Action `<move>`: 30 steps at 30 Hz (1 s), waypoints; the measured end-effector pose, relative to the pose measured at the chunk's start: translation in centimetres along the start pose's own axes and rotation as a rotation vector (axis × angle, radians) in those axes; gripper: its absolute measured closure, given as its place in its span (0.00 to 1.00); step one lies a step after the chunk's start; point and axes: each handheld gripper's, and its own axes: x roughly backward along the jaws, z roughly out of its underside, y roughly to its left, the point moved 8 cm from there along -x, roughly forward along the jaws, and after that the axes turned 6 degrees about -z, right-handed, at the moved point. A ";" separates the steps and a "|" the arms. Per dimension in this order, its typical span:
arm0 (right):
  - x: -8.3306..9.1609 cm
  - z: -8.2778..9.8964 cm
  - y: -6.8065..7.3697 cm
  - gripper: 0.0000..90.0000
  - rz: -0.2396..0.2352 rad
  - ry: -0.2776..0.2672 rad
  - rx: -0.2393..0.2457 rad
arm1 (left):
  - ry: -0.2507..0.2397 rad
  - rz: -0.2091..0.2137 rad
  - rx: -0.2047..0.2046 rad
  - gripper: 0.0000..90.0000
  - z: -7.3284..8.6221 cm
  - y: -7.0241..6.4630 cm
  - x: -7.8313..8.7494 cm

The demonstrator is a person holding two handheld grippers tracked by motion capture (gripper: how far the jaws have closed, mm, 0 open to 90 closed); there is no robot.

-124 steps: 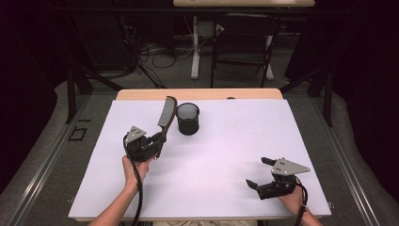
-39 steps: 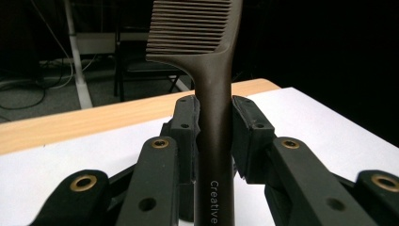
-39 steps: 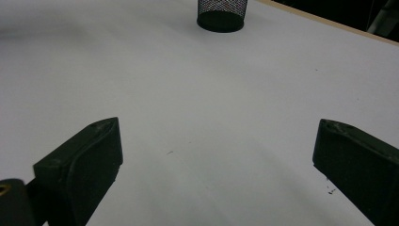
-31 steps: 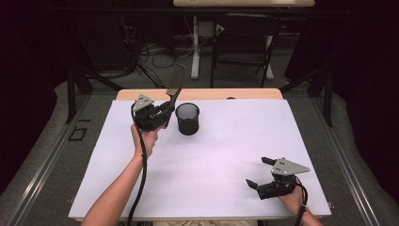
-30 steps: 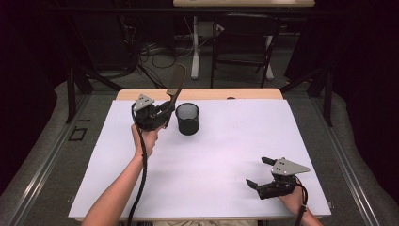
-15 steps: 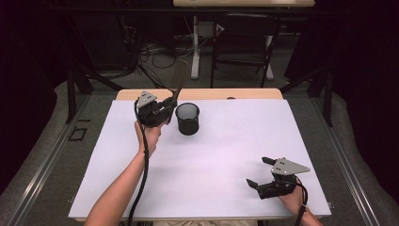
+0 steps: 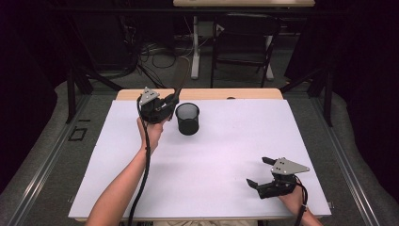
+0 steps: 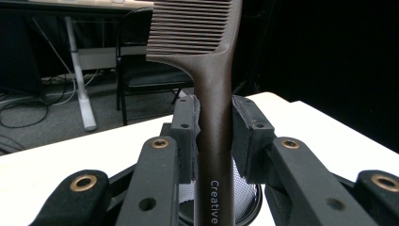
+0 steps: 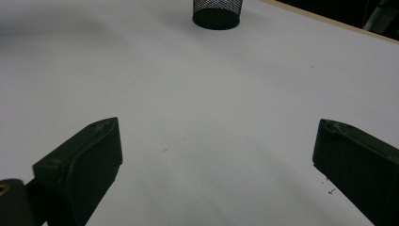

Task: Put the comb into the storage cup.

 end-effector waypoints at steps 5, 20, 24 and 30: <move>0.0 0.0 0.0 0.02 0.001 -0.001 -0.002 | -0.012 0.008 -0.002 0.81 -0.2 -0.1 -0.4; 0.0 0.0 0.0 0.02 0.000 -0.001 -0.002 | -0.041 -0.004 -0.020 0.81 -0.2 -0.2 -1.5; 0.0 0.0 0.0 0.02 0.000 0.001 -0.005 | -0.044 -0.005 -0.018 0.81 -0.3 -0.1 -1.8; 0.1 0.0 0.0 0.02 0.000 0.000 -0.003 | -0.052 -0.011 -0.034 0.81 -0.3 -0.4 -2.2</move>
